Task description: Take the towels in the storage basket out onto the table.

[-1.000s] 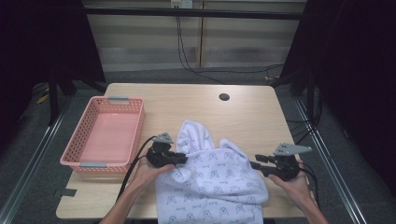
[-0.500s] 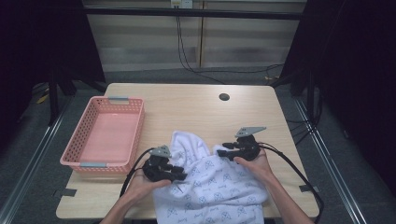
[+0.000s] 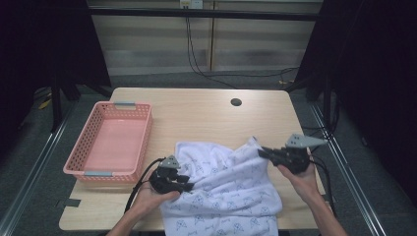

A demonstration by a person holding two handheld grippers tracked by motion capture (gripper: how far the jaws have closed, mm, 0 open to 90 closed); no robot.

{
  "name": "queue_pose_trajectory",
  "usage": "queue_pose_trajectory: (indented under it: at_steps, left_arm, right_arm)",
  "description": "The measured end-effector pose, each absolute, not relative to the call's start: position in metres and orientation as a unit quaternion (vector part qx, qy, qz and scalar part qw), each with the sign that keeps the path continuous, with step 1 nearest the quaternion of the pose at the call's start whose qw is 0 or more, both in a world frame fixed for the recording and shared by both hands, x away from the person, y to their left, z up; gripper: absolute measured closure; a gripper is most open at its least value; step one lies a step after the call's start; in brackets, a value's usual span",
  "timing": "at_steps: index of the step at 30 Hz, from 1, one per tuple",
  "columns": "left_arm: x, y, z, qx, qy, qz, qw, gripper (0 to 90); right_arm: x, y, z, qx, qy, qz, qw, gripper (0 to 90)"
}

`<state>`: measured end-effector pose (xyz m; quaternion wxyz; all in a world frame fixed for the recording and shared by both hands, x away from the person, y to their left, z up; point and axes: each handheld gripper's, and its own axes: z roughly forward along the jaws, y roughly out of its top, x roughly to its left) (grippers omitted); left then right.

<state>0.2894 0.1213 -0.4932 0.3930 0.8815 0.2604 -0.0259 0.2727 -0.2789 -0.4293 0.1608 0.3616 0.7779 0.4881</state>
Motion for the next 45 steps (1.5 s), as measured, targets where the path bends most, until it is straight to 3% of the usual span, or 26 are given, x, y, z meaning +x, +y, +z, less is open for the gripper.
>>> queue_pose_trajectory:
  at_steps: [5,11,15,18,22,25,27,33,40,45]
  left_arm:
    - [0.279,0.121,-0.492,0.884,0.247,-0.062,0.391,59.5]
    - [0.268,0.122,-0.494,0.877,0.248,-0.090,0.401,57.3]
    - [0.265,0.125,-0.492,0.869,0.251,-0.103,0.413,56.9]
    - [0.269,0.131,-0.486,0.861,0.261,-0.086,0.429,58.1]
    - [0.288,0.137,-0.483,0.834,0.297,-0.052,0.462,58.7]
    - [0.305,0.133,-0.489,0.844,0.307,-0.009,0.440,57.5]
    - [0.314,0.132,-0.494,0.841,0.331,-0.009,0.428,55.4]
    - [0.318,0.123,-0.500,0.861,0.313,0.007,0.401,53.2]
    - [0.313,0.119,-0.501,0.874,0.285,0.016,0.394,80.4]
    - [0.308,0.117,-0.501,0.876,0.279,0.000,0.394,84.6]
  right_arm:
    - [0.239,-0.297,-0.471,0.383,0.816,0.417,0.117,84.7]
    - [0.215,-0.308,-0.482,0.403,0.821,0.394,0.091,83.7]
    - [0.205,-0.311,-0.481,0.405,0.818,0.399,0.089,77.5]
    - [0.203,-0.314,-0.478,0.407,0.810,0.411,0.098,65.8]
    - [0.207,-0.316,-0.474,0.416,0.797,0.420,0.123,58.9]
    - [0.224,-0.313,-0.470,0.407,0.798,0.420,0.145,54.3]
    - [0.240,-0.308,-0.470,0.410,0.797,0.419,0.148,50.5]
    - [0.286,-0.298,-0.472,0.416,0.790,0.427,0.144,46.5]
    - [0.289,-0.286,-0.502,0.413,0.826,0.357,0.138,63.3]
    - [0.266,-0.292,-0.499,0.417,0.830,0.345,0.135,79.9]
